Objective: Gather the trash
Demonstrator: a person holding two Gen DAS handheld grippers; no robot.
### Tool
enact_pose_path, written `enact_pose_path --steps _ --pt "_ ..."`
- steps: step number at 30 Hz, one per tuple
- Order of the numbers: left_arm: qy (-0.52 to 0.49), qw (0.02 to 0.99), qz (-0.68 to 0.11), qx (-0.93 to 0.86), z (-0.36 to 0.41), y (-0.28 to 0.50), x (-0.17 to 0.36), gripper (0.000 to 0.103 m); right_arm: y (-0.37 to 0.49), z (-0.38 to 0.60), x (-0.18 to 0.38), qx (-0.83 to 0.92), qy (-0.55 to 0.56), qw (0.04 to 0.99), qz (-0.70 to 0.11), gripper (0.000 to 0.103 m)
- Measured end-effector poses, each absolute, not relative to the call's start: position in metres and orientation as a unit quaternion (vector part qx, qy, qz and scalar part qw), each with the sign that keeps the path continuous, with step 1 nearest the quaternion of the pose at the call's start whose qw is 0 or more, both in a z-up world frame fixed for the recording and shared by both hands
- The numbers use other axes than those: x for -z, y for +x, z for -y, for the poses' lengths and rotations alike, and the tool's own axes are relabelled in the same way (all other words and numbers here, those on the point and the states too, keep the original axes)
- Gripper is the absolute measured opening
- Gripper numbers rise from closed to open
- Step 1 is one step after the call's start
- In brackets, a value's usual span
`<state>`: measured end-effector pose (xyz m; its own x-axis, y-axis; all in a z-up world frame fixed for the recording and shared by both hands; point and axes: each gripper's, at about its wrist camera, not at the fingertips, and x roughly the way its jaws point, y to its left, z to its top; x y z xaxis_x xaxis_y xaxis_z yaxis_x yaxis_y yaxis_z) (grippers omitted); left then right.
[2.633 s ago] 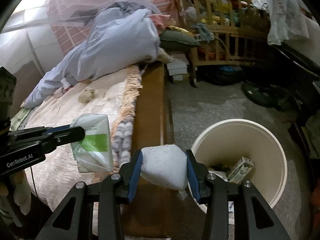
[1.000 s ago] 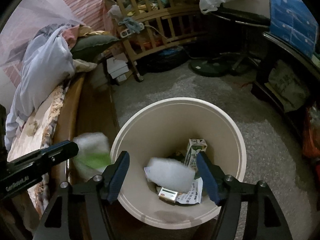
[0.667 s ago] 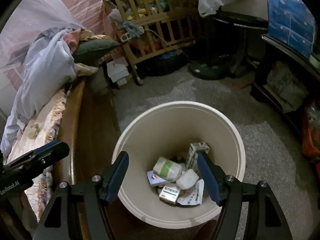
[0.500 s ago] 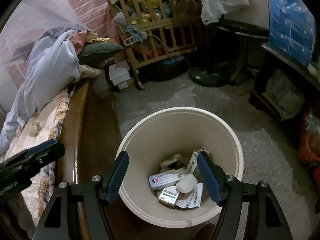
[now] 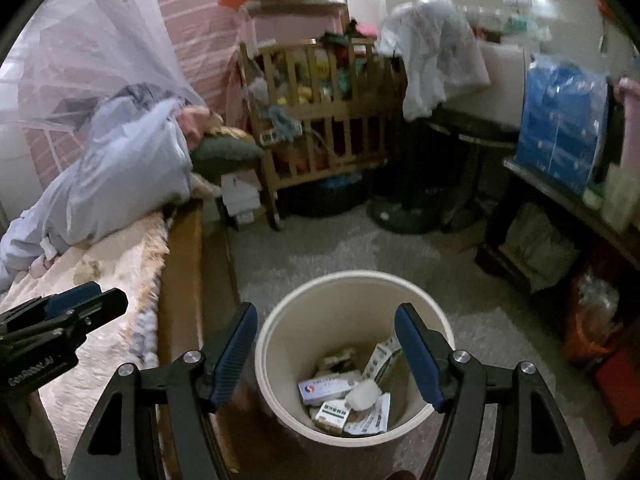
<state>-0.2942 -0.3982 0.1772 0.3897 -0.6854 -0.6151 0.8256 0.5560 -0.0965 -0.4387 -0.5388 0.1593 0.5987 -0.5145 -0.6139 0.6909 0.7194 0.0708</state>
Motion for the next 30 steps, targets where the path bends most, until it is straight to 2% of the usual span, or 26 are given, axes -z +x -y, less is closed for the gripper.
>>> enact_pose_path --steps 7,12,30 --pt "0.112 0.839 -0.274 0.456 0.378 -0.306 -0.199 0.049 -0.449 0.507 -0.197 0.355 0.126 0.893 -0.247 0.069" --pt "0.109 0.846 -0.254 0.456 0.365 -0.312 -0.209 0.049 -0.455 0.493 -0.212 0.364 0.117 0.896 -0.226 0.077" --pt "0.087 0.847 -0.25 0.462 0.347 -0.311 -0.222 0.049 -0.459 0.471 -0.224 0.366 0.097 0.899 -0.222 0.079"
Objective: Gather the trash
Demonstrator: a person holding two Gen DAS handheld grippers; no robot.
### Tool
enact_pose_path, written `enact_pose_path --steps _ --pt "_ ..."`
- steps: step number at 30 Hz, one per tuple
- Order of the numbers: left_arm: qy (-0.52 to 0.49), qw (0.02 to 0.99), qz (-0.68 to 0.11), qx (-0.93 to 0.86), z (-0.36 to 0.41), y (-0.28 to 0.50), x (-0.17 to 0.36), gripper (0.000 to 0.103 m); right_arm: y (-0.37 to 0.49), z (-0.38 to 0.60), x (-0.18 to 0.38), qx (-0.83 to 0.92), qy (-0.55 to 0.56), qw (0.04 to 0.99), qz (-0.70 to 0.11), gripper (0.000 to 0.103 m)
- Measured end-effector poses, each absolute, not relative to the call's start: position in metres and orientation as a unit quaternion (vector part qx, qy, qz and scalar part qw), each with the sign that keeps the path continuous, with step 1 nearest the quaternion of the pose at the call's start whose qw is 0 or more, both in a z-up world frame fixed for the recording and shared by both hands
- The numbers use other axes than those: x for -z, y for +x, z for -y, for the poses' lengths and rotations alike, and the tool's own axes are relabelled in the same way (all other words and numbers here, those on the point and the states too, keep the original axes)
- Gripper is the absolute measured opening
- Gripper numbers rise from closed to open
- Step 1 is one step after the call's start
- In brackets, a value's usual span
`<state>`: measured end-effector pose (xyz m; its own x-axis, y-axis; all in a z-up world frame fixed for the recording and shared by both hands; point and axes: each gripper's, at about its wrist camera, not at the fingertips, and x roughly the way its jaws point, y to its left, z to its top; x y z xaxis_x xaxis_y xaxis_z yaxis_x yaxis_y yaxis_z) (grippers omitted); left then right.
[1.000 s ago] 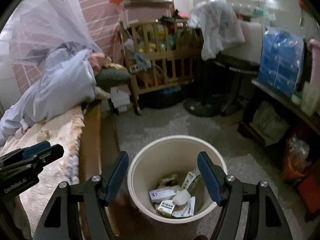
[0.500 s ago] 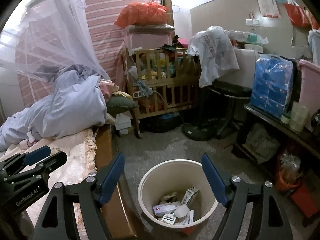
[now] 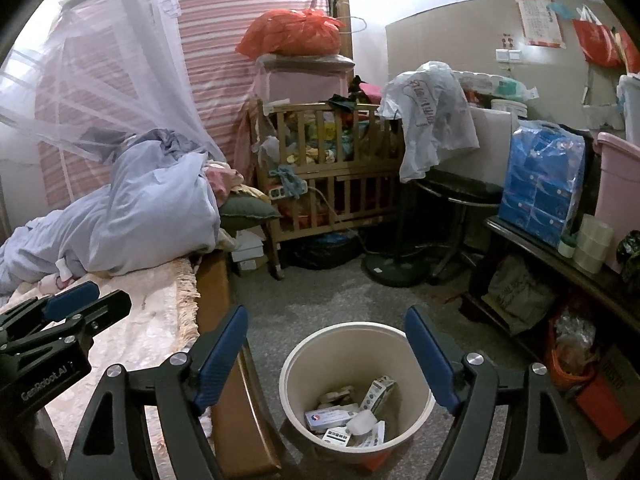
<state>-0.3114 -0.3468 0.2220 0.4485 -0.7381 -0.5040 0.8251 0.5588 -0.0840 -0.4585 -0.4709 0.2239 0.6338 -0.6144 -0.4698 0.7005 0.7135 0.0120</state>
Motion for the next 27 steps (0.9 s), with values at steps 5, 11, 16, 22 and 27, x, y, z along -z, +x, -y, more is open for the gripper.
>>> enact_pose_path --steps 5,11,16,22,27 --pt "0.087 0.846 -0.252 0.461 0.3469 -0.3108 -0.2218 0.049 -0.4582 0.469 -0.2238 0.366 0.097 0.898 -0.224 0.08" --pt "0.087 0.846 -0.253 0.461 0.3468 -0.3107 -0.2218 0.049 -0.4561 0.4689 -0.223 0.364 0.097 0.897 -0.23 0.081" --pt "0.087 0.846 -0.252 0.461 0.3465 -0.3112 -0.2218 0.049 -0.4558 0.4721 -0.2214 0.362 0.096 0.897 -0.235 0.082" --pt "0.087 0.847 -0.252 0.46 0.3469 -0.3118 -0.2215 0.049 -0.4553 0.4725 -0.2212 0.362 0.096 0.897 -0.235 0.082" --pt "0.088 0.845 -0.256 0.462 0.3464 -0.3139 -0.2186 0.049 -0.4558 0.4747 -0.2201 0.36 0.097 0.897 -0.237 0.082"
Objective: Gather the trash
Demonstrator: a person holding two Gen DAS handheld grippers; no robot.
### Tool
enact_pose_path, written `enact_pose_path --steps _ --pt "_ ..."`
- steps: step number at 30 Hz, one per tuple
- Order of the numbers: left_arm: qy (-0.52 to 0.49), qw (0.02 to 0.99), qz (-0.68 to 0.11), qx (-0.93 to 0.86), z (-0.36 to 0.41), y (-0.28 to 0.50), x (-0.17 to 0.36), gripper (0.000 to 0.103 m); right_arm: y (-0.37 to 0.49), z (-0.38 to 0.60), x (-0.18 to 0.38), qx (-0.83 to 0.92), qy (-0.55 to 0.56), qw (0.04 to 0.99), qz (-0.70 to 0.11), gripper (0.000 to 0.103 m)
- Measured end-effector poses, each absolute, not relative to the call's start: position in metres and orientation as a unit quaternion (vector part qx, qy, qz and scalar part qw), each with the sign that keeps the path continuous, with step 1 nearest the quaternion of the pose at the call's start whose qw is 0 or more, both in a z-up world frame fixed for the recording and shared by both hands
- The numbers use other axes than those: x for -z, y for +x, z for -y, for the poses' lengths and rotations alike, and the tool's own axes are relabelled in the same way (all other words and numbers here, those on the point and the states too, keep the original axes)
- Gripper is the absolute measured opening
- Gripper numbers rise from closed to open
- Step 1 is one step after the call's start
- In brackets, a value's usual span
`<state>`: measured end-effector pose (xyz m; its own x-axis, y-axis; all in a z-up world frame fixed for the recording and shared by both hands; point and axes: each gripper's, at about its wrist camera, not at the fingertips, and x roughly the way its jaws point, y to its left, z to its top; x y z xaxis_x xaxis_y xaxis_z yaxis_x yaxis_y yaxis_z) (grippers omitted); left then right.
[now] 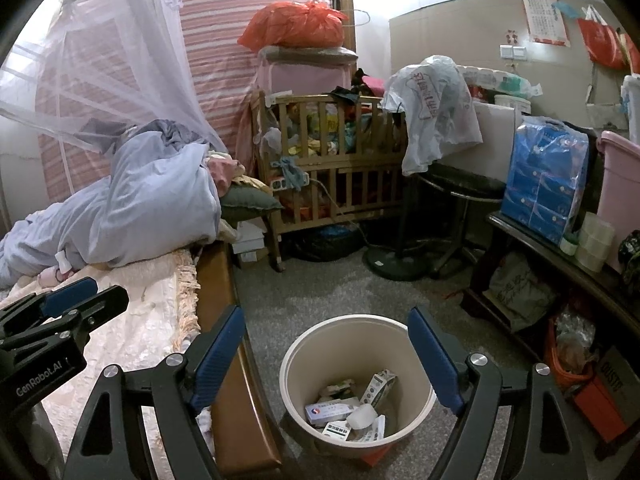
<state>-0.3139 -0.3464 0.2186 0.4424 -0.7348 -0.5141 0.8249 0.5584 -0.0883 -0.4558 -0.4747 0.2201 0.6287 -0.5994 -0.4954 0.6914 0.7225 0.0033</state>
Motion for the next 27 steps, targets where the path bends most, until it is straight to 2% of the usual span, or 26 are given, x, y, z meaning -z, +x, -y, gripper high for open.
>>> enact_pose_path --steps 27 --pt "0.088 0.841 -0.27 0.46 0.3515 -0.3151 -0.2141 0.049 -0.4532 0.4766 -0.2146 0.358 0.098 0.896 -0.244 0.082"
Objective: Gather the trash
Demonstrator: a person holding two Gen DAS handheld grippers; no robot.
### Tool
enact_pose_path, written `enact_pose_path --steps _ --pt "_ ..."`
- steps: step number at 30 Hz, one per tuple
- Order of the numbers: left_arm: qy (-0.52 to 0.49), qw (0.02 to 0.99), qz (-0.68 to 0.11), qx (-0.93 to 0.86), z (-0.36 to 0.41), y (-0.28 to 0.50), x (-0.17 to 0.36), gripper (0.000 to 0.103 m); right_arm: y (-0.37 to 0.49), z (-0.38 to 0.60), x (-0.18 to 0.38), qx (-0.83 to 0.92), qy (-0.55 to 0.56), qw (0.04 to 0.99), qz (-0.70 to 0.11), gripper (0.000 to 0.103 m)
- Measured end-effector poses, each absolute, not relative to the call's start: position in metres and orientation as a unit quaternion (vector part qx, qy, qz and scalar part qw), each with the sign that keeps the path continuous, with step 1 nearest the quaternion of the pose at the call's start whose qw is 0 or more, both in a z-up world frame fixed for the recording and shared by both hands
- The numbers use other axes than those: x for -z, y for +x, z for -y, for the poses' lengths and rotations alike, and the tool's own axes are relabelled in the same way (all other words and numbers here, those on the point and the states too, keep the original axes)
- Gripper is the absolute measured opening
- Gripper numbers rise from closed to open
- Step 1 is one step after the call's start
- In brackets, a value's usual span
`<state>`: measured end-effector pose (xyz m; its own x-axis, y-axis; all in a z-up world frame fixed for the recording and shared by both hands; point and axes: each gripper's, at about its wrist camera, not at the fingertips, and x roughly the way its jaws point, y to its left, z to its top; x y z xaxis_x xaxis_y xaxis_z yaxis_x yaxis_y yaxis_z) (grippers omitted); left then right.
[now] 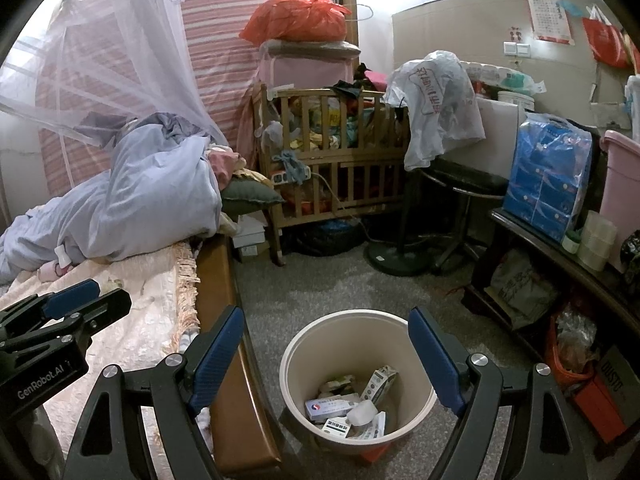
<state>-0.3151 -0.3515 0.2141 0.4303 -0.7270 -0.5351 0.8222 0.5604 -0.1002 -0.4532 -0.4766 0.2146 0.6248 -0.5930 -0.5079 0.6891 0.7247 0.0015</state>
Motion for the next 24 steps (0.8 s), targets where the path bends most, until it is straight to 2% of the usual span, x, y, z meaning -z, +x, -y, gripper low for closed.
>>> enact_pose_path --steps 24 --pt "0.088 0.841 -0.272 0.46 0.3544 -0.3192 -0.2135 0.049 -0.4512 0.4801 -0.2082 0.353 0.098 0.896 -0.252 0.083"
